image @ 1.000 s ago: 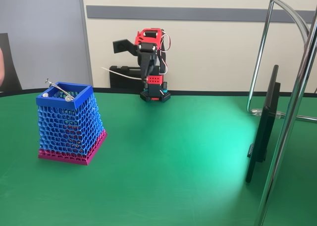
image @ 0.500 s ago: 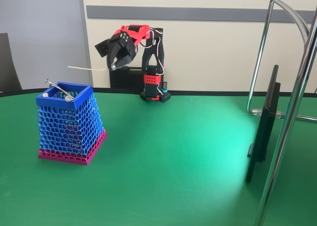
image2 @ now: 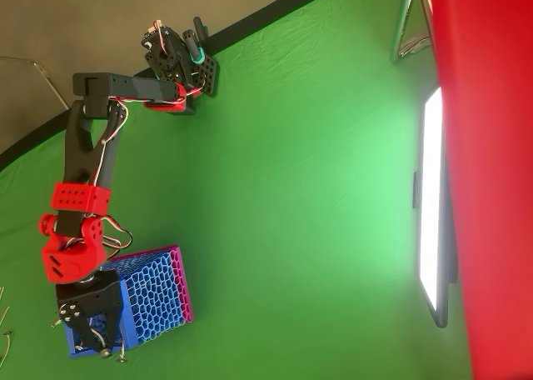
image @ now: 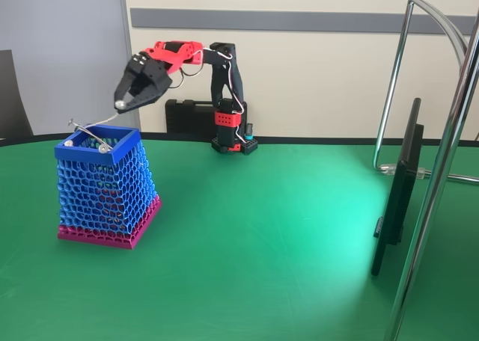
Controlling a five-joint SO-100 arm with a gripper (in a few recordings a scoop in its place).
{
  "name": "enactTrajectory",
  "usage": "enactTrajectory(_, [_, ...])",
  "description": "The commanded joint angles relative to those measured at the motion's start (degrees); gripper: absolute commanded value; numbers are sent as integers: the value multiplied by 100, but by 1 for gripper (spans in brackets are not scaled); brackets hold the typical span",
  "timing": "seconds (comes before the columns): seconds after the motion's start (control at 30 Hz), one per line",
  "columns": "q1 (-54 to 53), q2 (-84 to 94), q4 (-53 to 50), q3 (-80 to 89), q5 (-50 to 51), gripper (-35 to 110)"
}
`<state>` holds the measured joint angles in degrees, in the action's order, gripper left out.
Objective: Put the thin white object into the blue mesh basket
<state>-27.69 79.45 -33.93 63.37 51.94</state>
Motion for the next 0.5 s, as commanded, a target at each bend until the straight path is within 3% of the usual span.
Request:
enactTrajectory(0.0, [-97,26,-79,-325,431,0])
enactTrajectory(0.47, [114,-185,-132,-817,1099,0])
